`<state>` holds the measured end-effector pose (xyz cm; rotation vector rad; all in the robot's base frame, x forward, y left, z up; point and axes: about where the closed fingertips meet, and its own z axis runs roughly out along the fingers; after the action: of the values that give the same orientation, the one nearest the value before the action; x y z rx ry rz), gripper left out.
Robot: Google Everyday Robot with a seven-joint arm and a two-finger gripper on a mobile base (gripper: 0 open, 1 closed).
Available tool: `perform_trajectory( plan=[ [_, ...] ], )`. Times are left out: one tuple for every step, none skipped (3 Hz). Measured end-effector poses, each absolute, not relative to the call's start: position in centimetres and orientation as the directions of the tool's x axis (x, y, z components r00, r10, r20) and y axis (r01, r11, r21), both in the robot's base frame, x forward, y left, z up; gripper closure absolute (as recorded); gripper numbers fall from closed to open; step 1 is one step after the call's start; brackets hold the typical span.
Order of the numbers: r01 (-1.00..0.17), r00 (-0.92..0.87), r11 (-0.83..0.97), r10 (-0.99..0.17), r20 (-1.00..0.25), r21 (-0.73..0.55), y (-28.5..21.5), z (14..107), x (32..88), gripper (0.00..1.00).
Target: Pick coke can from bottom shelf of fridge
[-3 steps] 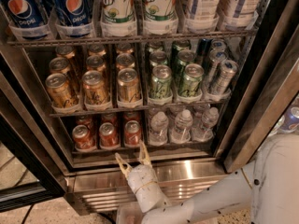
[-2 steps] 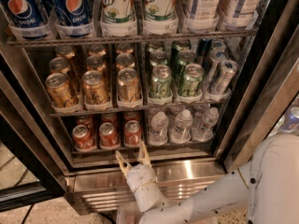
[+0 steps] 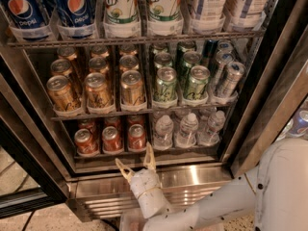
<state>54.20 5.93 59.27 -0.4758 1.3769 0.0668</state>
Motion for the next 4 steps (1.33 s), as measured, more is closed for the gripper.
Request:
perform_trajectory(
  plan=[
    [-0.293,0.224,0.915,-0.215,-0.951,-0.276,5.9,59.5,54.8,0.33],
    [-0.253,0.255,0.930,-0.203,-0.945,-0.268,5.6,60.0,55.5,0.37],
    [-0.217,0.281,0.941,-0.194,-0.940,-0.259,5.3,60.4,55.9,0.42],
    [-0.191,0.298,0.948,-0.190,-0.935,-0.253,5.1,60.7,56.1,0.41]
  ],
)
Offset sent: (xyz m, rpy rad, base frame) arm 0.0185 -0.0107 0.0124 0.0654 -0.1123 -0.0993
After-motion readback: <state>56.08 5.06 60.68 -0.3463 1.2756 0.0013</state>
